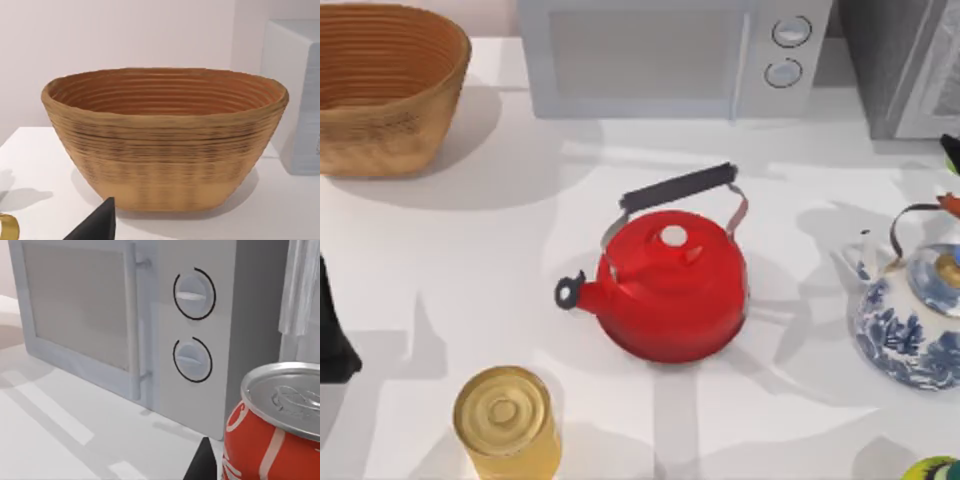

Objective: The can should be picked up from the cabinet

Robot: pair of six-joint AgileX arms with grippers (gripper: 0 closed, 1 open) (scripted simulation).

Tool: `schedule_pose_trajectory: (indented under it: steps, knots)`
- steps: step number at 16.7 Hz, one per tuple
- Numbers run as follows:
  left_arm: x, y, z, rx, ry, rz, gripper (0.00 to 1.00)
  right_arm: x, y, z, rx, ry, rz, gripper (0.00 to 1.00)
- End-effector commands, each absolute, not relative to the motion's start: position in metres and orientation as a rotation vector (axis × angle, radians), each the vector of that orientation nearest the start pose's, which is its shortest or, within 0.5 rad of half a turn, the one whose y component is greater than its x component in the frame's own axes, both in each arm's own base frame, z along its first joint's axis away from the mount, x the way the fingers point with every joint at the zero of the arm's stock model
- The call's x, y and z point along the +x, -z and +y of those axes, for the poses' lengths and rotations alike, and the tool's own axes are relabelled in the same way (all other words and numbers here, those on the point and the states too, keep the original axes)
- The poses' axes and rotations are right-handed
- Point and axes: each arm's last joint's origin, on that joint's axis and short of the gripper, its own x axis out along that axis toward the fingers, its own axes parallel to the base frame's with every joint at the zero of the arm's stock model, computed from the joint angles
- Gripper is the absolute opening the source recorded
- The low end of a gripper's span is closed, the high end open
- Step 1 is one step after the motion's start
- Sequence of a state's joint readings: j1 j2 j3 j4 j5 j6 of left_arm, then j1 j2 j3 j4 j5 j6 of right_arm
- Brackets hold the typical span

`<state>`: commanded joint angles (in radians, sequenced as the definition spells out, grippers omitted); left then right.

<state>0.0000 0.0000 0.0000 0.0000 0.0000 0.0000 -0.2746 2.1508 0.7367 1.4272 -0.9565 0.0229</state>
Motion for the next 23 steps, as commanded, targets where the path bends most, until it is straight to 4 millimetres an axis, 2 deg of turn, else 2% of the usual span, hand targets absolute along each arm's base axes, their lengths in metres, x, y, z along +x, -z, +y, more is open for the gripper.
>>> schedule_pose_trajectory:
  steps: [2, 5, 12, 15, 18, 23]
  knots:
    - [0.106, -0.16, -0.001, 0.0, 0.0, 0.0, 1.0, 0.35, -0.067, -0.074, 0.003, -0.737, 0.004, 0.0]
    - [0.106, -0.16, -0.001, 0.0, 0.0, 0.0, 1.0, 0.352, -0.052, -0.077, 0.001, -0.764, 0.0, 0.0]
    - [0.106, -0.16, -0.001, 0.0, 0.0, 0.0, 1.0, 0.352, -0.05, -0.075, 0.005, -0.771, 0.004, 0.0]
    - [0.106, -0.16, -0.001, 0.0, 0.0, 0.0, 1.0, 0.36, -0.053, -0.077, -0.003, -0.76, -0.014, 0.0]
    - [0.106, -0.16, -0.001, 0.0, 0.0, 0.0, 1.0, 0.37, -0.053, -0.069, -0.011, -0.758, -0.026, 0.0]
    - [0.106, -0.16, -0.001, 0.0, 0.0, 0.0, 1.0, 0.37, -0.044, -0.06, 0.0, -0.767, 0.0, 0.0]
